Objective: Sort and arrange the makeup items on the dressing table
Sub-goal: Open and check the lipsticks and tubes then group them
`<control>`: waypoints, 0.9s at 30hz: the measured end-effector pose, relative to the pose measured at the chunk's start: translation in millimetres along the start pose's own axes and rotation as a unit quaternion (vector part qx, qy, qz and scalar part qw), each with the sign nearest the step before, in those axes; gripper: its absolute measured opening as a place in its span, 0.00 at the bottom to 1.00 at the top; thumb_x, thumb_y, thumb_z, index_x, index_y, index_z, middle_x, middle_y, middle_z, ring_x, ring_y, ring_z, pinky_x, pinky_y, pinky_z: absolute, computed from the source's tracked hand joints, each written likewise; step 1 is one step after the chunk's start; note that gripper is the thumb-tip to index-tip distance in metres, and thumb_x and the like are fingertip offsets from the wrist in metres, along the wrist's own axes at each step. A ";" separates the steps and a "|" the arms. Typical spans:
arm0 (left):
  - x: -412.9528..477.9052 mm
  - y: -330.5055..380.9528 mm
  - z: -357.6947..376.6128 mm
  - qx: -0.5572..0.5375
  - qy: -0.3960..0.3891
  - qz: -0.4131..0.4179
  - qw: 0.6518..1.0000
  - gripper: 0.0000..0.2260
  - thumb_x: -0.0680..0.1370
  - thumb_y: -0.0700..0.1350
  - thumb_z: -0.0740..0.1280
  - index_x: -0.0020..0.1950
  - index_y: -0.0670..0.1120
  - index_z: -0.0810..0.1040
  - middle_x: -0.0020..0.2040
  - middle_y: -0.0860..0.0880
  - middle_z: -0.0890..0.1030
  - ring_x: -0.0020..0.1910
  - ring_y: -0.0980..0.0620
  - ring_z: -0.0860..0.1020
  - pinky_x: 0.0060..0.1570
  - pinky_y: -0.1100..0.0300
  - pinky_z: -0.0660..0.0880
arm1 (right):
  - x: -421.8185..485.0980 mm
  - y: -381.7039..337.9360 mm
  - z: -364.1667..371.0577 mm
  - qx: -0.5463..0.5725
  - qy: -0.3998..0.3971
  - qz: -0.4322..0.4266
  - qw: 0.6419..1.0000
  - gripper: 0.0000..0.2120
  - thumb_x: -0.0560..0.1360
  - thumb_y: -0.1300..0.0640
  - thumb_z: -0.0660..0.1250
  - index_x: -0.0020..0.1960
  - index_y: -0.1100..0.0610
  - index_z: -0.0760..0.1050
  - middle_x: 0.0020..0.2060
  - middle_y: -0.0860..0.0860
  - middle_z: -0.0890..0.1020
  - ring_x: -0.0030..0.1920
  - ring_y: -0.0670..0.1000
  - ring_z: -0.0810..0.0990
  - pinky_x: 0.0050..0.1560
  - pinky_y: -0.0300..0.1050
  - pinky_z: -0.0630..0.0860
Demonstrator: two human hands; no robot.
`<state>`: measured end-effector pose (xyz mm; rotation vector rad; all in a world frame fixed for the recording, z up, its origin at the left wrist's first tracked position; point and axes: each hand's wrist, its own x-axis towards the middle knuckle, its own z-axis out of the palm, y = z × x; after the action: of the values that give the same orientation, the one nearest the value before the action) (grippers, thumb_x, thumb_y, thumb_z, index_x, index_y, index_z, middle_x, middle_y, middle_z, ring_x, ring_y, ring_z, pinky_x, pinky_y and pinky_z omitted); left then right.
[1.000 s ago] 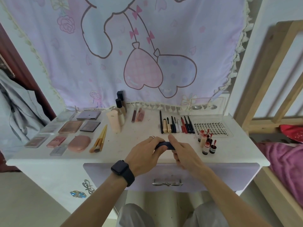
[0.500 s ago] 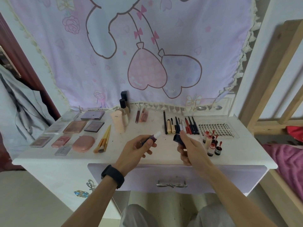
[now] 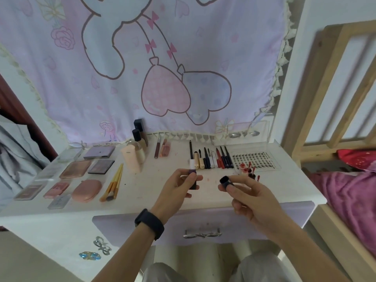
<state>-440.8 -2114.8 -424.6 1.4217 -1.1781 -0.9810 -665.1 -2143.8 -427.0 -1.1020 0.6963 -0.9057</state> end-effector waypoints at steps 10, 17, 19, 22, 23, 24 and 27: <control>42.9 38.5 61.1 0.077 -0.008 0.075 0.994 0.03 0.77 0.54 0.70 0.50 0.57 0.81 0.44 0.57 0.84 0.42 0.62 0.80 0.39 0.71 0.74 | -12.0 -40.2 -97.2 -0.104 0.124 -0.075 0.984 0.17 0.69 0.44 0.75 0.56 0.46 0.82 0.53 0.50 0.86 0.32 0.51 0.80 0.30 0.41 0.75; 55.7 29.3 83.6 0.117 -0.020 0.075 0.990 0.00 0.78 0.52 0.70 0.47 0.58 0.80 0.40 0.66 0.82 0.40 0.67 0.78 0.40 0.71 0.71 | 31.2 -16.7 -139.2 -0.328 0.205 -0.094 0.917 0.10 0.72 0.49 0.77 0.52 0.39 0.83 0.46 0.38 0.84 0.41 0.52 0.82 0.46 0.42 0.76; 57.5 24.7 84.3 0.150 -0.013 0.083 0.985 0.01 0.78 0.52 0.70 0.47 0.59 0.80 0.42 0.68 0.81 0.42 0.68 0.78 0.40 0.74 0.71 | 41.1 -8.9 -140.7 -0.363 0.190 -0.090 0.908 0.10 0.73 0.49 0.75 0.53 0.40 0.82 0.47 0.36 0.84 0.44 0.43 0.82 0.49 0.41 0.77; 60.9 18.0 83.1 0.203 -0.004 0.091 0.975 0.05 0.78 0.50 0.70 0.46 0.61 0.79 0.42 0.70 0.80 0.44 0.69 0.77 0.43 0.79 0.69 | 50.0 -2.8 -140.5 -0.388 0.186 -0.086 0.898 0.09 0.74 0.46 0.73 0.54 0.39 0.80 0.47 0.33 0.83 0.43 0.37 0.80 0.45 0.34 0.71; 62.7 15.4 83.1 0.213 -0.001 0.087 0.973 0.06 0.78 0.49 0.70 0.46 0.62 0.79 0.42 0.71 0.80 0.44 0.69 0.77 0.43 0.79 0.68 | 52.2 -2.1 -140.5 -0.392 0.189 -0.090 0.896 0.09 0.74 0.46 0.73 0.54 0.39 0.80 0.46 0.32 0.83 0.43 0.36 0.79 0.44 0.33 0.70; 64.8 12.8 83.6 0.220 0.001 0.082 0.972 0.06 0.78 0.49 0.71 0.46 0.62 0.78 0.41 0.71 0.80 0.43 0.69 0.76 0.42 0.79 0.68 | 54.0 -1.8 -140.5 -0.394 0.190 -0.093 0.894 0.09 0.74 0.45 0.73 0.54 0.38 0.79 0.46 0.31 0.83 0.43 0.36 0.79 0.44 0.32 0.70; 71.8 4.5 88.4 0.240 -0.002 0.066 0.969 0.05 0.78 0.51 0.71 0.47 0.62 0.78 0.41 0.65 0.82 0.43 0.69 0.77 0.40 0.77 0.69 | 57.4 -2.7 -140.0 -0.410 0.182 -0.096 0.888 0.08 0.75 0.46 0.73 0.51 0.35 0.77 0.46 0.27 0.81 0.42 0.35 0.79 0.43 0.34 0.69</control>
<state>-513.0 -2202.5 -434.1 1.6863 -1.5625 -0.6260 -756.4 -2256.4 -470.5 -1.7923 1.3768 -1.0252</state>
